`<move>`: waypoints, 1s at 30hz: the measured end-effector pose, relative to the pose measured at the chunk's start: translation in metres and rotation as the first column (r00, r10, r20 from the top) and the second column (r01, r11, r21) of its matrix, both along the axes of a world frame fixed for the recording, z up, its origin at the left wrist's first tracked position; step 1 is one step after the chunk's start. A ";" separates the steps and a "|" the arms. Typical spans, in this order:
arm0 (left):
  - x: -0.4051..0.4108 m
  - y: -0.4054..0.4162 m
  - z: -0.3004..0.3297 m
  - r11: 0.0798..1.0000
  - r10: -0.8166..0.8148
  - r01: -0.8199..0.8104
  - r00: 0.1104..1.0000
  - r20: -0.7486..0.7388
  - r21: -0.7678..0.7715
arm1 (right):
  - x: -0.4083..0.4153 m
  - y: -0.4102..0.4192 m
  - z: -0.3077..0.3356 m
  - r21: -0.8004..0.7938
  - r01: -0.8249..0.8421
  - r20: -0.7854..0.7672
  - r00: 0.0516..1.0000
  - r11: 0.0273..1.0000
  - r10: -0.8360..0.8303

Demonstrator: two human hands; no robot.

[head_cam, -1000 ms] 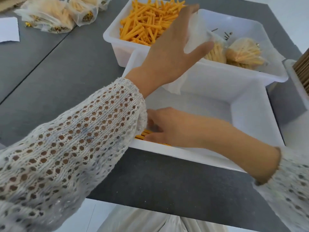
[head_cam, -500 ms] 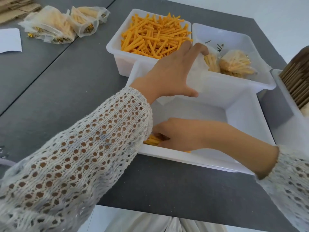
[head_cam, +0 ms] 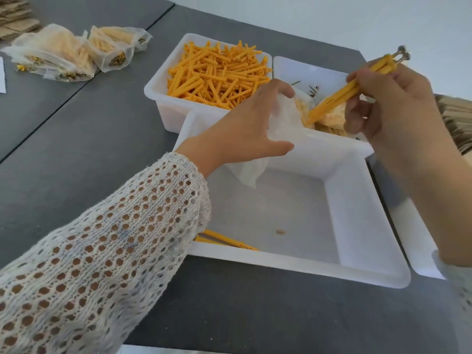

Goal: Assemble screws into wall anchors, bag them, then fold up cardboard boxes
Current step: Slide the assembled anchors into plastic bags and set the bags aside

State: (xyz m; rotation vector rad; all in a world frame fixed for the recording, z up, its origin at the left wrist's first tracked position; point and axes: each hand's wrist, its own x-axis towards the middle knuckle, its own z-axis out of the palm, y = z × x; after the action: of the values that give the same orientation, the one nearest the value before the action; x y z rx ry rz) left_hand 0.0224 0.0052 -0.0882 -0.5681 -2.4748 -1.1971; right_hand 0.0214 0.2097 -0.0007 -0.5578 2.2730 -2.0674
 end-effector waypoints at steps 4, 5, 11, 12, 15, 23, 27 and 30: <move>0.001 0.000 0.001 0.999 0.007 -0.008 0.999 0.035 0.039 | -0.008 -0.020 -0.013 0.031 0.255 -0.053 0.966 0.966 -0.254; 0.002 0.001 0.002 0.999 0.008 -0.010 0.999 0.048 0.039 | -0.008 -0.024 -0.019 0.092 0.291 -0.111 0.953 0.952 -0.281; 0.004 0.006 0.005 0.997 0.011 -0.017 0.997 0.083 0.075 | -0.008 -0.030 -0.030 0.481 0.082 -0.090 0.995 0.873 -0.044; 0.005 0.006 0.006 0.996 0.013 -0.021 0.996 0.084 0.087 | -0.008 -0.028 -0.030 0.483 0.080 -0.094 0.995 0.872 -0.039; 0.009 0.006 0.010 0.994 0.019 -0.029 0.996 0.088 0.108 | -0.007 -0.021 -0.030 0.422 0.178 -0.141 0.982 0.889 -0.129; 0.012 0.006 0.019 0.972 0.065 -0.094 0.988 0.138 0.216 | 0.019 -0.021 -0.047 0.635 -0.193 0.199 0.976 0.748 0.082; 0.015 0.008 0.022 0.955 0.104 -0.138 0.985 0.141 0.264 | 0.054 -0.052 -0.073 0.842 -0.486 0.359 0.829 0.234 0.429; 0.015 0.008 0.022 0.951 0.125 -0.158 0.983 0.137 0.265 | 0.068 -0.073 -0.087 0.878 -0.479 0.398 0.737 0.006 0.547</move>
State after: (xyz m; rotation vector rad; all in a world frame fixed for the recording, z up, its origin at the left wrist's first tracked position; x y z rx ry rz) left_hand 0.0376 0.0133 -0.0659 -0.2450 -2.3377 -1.5203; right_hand 0.0895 0.1362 -0.0881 -1.0511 2.2242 -0.0537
